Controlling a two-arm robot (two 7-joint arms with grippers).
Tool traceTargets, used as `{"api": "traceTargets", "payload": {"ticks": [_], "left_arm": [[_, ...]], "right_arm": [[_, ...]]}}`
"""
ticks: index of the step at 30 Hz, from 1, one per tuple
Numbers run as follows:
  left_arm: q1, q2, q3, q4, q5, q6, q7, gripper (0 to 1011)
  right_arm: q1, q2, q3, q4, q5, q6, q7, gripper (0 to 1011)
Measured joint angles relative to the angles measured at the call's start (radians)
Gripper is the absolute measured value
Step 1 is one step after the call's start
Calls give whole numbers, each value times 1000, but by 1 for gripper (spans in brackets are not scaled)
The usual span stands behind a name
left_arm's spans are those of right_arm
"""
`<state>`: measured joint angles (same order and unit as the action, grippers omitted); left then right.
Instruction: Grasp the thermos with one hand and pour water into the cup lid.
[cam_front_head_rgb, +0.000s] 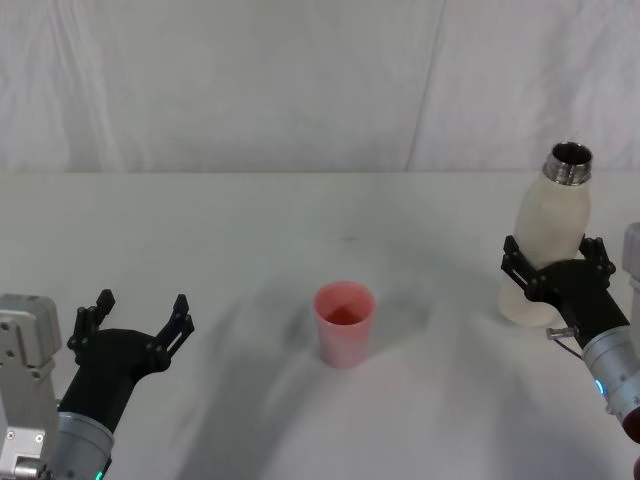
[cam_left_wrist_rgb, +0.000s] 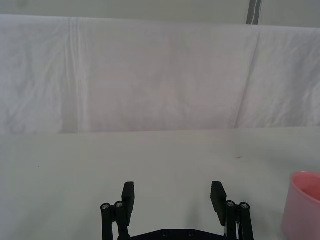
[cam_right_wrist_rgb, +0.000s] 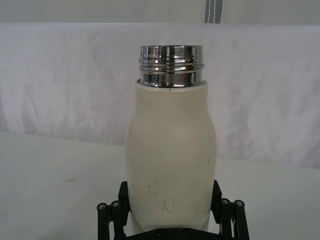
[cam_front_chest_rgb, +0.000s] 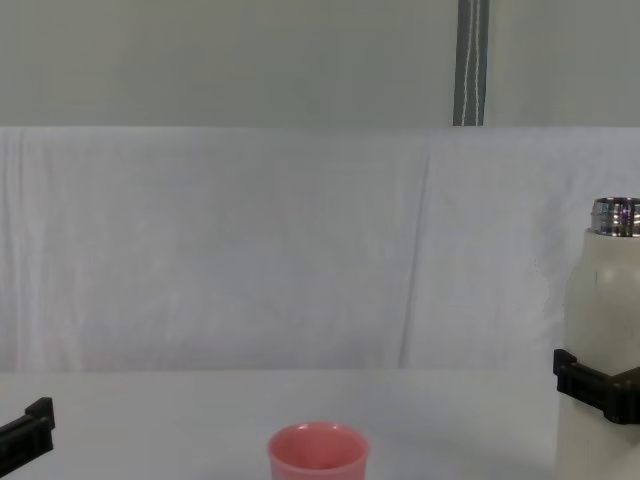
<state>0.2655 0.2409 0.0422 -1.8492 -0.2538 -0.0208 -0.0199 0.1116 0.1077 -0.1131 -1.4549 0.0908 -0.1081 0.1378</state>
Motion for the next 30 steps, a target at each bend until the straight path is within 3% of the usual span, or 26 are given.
{"api": "traceTargets", "payload": {"ticks": [17,30], "left_arm": [[0,0,0,0,0,0,0,1001],[0,0,0,0,0,0,0,1001]], "right_arm": [[11,-14,-33,13,-8,-4,15,951],[10,-10,-21,14,-10,-2,5,951]]}}
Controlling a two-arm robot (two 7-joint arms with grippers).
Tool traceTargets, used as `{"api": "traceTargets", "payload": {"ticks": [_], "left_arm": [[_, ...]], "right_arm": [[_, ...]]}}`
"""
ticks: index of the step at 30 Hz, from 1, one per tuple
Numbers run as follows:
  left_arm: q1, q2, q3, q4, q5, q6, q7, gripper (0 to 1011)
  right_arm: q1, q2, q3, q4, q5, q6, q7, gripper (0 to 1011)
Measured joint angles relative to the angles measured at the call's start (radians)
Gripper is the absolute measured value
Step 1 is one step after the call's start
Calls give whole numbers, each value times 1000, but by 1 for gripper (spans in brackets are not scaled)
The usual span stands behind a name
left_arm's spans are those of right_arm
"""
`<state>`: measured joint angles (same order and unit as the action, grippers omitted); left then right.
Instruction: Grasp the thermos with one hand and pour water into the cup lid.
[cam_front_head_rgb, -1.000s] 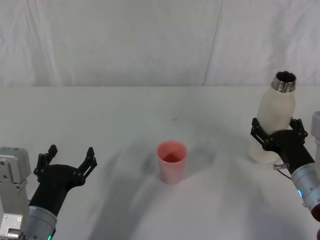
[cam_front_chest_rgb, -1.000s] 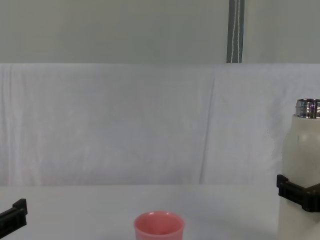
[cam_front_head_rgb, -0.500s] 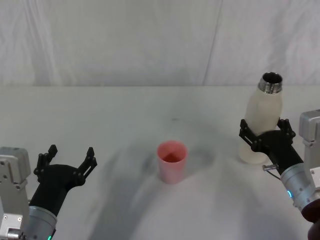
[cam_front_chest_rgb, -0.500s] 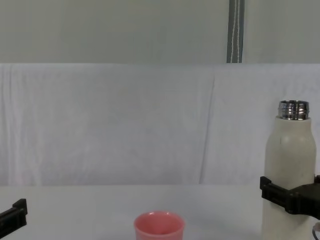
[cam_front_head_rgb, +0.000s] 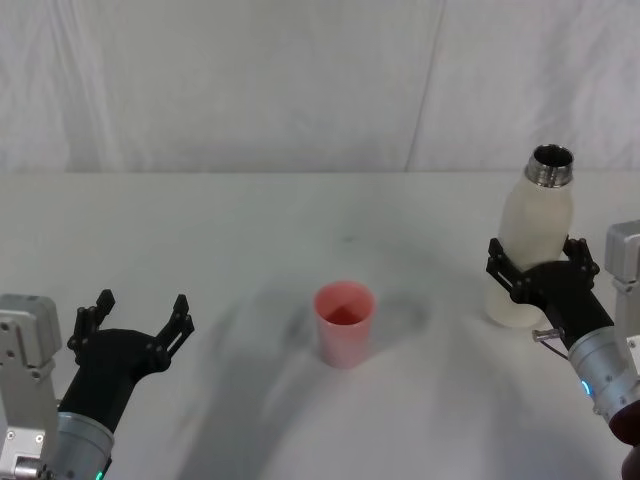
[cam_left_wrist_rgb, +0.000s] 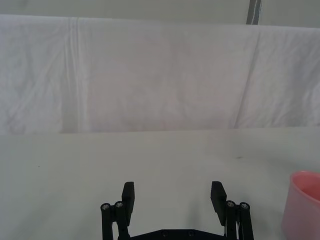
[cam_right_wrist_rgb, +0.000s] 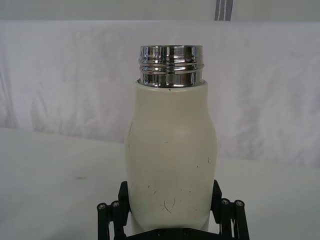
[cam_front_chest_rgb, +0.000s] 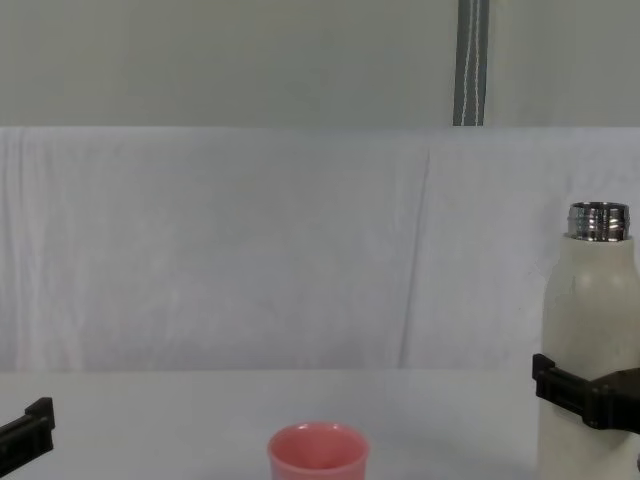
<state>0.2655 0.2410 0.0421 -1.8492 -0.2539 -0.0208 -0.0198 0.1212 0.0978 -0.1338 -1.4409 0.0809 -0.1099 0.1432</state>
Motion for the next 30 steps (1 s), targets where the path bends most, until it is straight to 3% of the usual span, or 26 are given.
{"api": "traceTargets", "payload": {"ticks": [30], "left_arm": [[0,0,0,0,0,0,0,1001]], "right_arm": [[8,-10,15,34,7,-6,-8,951]]}}
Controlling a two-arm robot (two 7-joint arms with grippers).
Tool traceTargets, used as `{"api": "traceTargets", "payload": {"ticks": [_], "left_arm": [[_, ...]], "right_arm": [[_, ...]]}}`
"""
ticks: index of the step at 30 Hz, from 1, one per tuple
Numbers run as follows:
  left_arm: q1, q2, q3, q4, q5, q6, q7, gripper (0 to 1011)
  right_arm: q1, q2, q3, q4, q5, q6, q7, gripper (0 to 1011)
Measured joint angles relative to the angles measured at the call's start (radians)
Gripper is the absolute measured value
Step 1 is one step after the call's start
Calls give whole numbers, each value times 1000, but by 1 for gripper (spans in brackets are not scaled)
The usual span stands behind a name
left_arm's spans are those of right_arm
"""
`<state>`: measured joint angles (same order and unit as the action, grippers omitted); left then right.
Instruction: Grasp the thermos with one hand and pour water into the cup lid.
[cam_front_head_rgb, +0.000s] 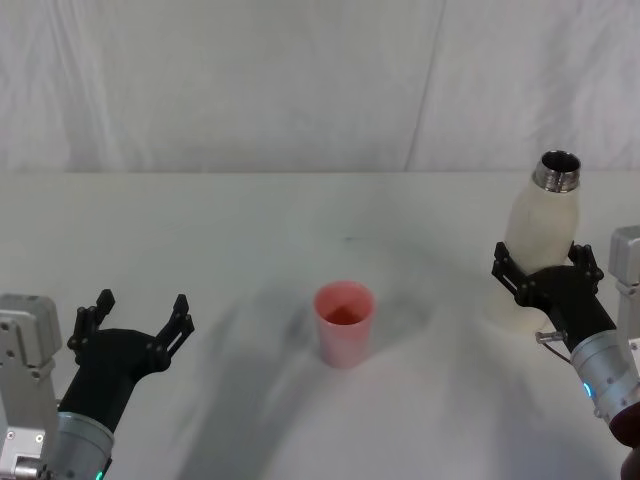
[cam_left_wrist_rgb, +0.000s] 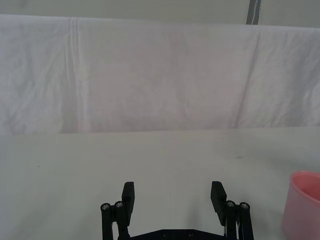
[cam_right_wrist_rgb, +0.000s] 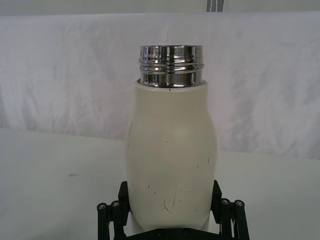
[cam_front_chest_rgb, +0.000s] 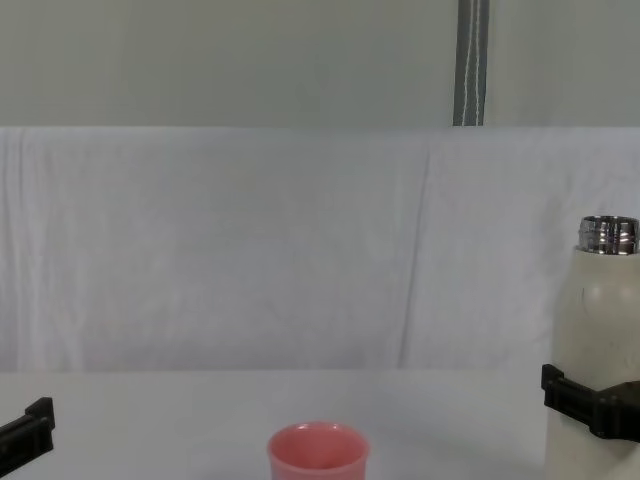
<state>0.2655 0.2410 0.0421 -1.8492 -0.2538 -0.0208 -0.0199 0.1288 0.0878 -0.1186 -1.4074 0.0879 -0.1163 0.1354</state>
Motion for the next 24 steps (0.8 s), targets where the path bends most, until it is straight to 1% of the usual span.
{"api": "traceTargets", "payload": {"ticks": [11,15,24], "left_arm": [[0,0,0,0,0,0,0,1001],[0,0,0,0,0,0,0,1001],[0,0,0,0,0,0,0,1001]], "right_arm": [[0,0,0,-1,-1,0,0,951],[0,0,-1,-2,-1,-1,0,1001],[-1,1,-1,-3,-1,0,0,1001]]}}
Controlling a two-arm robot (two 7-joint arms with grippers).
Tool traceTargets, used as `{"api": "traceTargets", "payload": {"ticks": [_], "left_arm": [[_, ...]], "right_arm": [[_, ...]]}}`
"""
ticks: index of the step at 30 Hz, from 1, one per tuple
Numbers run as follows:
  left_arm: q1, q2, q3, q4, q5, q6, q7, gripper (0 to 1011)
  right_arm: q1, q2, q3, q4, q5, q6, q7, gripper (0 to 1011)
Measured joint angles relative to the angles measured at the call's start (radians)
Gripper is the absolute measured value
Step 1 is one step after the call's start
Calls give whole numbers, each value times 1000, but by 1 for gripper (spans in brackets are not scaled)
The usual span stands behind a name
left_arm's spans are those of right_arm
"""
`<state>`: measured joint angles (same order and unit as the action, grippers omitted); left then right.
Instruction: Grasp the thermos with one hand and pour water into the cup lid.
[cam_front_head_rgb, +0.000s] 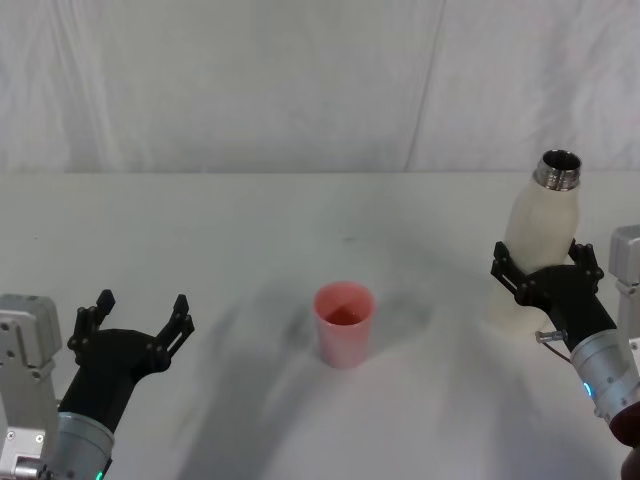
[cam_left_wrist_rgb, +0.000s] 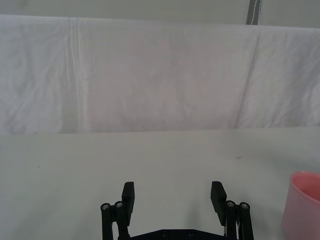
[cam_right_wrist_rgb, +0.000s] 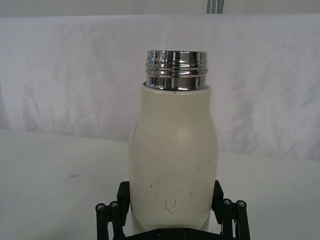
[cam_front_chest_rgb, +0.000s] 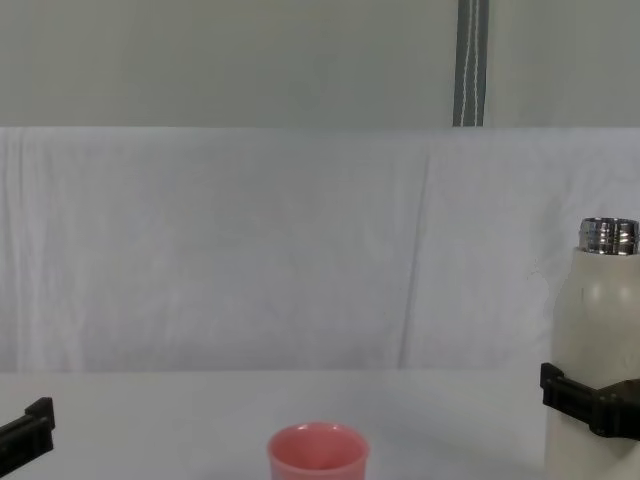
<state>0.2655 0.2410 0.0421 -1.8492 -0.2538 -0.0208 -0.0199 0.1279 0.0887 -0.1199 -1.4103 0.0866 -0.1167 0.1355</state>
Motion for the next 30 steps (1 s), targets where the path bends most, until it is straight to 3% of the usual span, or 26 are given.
{"api": "traceTargets", "payload": {"ticks": [15,30], "left_arm": [[0,0,0,0,0,0,0,1001],[0,0,0,0,0,0,0,1001]], "right_arm": [[-4,0,1,-6,4,1,1,1001],[-42,1,7,-52,16,2,2,1001]]}}
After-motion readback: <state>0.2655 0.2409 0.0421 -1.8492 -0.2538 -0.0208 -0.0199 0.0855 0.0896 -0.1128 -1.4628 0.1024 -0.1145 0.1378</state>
